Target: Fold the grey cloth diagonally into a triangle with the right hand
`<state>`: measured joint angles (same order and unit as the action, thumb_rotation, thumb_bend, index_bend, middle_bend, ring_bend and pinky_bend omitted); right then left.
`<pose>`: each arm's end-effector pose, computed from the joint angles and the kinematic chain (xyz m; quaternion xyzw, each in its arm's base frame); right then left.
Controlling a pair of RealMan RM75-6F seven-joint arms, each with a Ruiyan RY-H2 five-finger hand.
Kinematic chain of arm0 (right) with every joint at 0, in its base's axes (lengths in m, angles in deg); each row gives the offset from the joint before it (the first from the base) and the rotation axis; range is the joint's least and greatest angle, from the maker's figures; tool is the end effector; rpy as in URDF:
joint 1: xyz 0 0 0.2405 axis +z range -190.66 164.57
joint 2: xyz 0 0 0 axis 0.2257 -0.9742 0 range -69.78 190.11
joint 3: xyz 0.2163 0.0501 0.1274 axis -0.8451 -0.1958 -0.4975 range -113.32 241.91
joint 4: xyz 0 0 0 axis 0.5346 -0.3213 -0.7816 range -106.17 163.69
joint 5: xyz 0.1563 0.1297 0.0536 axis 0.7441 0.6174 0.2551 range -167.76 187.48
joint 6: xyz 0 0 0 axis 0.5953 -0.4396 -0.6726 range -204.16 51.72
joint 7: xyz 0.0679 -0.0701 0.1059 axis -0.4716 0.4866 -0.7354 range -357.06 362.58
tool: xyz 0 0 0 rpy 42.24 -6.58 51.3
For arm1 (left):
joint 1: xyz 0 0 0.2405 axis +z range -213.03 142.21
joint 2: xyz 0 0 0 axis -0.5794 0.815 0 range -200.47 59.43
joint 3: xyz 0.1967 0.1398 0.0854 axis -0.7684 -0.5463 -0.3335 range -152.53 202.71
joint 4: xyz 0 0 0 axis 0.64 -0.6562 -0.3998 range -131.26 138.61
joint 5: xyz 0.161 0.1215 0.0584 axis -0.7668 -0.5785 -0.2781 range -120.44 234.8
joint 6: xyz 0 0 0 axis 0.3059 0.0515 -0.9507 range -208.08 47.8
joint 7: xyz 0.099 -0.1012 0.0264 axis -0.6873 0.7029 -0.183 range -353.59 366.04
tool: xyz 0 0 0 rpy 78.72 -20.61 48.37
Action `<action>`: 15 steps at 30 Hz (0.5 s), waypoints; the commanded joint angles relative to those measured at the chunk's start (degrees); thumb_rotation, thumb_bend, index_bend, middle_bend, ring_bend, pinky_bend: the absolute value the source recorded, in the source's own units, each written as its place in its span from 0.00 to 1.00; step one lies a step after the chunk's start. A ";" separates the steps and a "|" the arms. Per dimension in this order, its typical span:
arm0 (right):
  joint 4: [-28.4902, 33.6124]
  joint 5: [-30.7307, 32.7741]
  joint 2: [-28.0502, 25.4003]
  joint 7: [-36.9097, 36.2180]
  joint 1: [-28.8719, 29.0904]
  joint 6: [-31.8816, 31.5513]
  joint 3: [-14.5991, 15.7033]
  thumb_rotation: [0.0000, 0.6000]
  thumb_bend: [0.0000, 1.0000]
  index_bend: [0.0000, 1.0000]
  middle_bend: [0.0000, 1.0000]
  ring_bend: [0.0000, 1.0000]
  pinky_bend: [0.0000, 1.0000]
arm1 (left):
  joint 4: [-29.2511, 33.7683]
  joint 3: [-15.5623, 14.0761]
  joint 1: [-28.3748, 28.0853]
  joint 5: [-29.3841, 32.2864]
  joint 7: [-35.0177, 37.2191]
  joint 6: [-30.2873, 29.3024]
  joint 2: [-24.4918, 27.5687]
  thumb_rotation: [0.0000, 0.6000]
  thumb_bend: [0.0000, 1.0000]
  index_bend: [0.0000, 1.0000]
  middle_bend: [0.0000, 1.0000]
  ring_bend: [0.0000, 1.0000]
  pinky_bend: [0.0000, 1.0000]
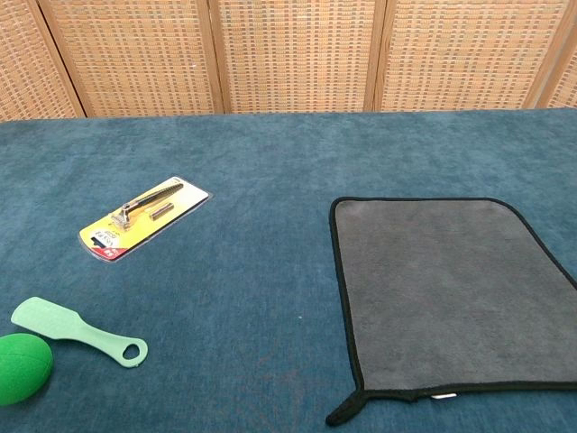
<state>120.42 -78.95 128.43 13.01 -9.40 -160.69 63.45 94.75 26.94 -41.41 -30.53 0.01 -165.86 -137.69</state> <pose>-0.3067 -0.1664 0.1279 0.6374 -0.3585 0.3440 0.5889 -0.3037 0.1833 0.1413 -0.6227 -0.3531 -0.3758 0.5885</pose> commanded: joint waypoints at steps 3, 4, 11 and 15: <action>-0.02 -0.16 0.10 -0.03 -0.03 -0.02 0.11 1.00 0.08 0.00 0.00 0.00 0.00 | 0.11 -0.01 0.11 0.03 0.10 -0.16 0.09 1.00 0.06 0.00 0.00 0.00 0.00; 0.07 -0.26 0.09 -0.02 -0.05 -0.05 0.15 1.00 0.08 0.00 0.00 0.00 0.00 | 0.15 -0.02 0.11 0.00 0.15 -0.17 0.12 1.00 0.06 0.00 0.00 0.00 0.00; 0.63 -0.93 0.23 0.22 -0.33 -1.22 0.00 1.00 0.08 0.00 0.00 0.00 0.00 | 0.05 0.05 0.05 -0.01 0.75 -0.12 0.31 1.00 0.06 0.00 0.00 0.00 0.00; 0.57 -0.87 0.33 0.48 -0.31 -1.04 0.04 1.00 0.08 0.00 0.00 0.00 0.00 | 0.13 0.05 0.09 -0.10 0.85 -0.27 0.39 1.00 0.06 0.00 0.00 0.00 0.00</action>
<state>121.00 -79.82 128.76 13.47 -9.71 -161.72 63.49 94.86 26.98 -41.33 -30.61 0.86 -166.10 -137.32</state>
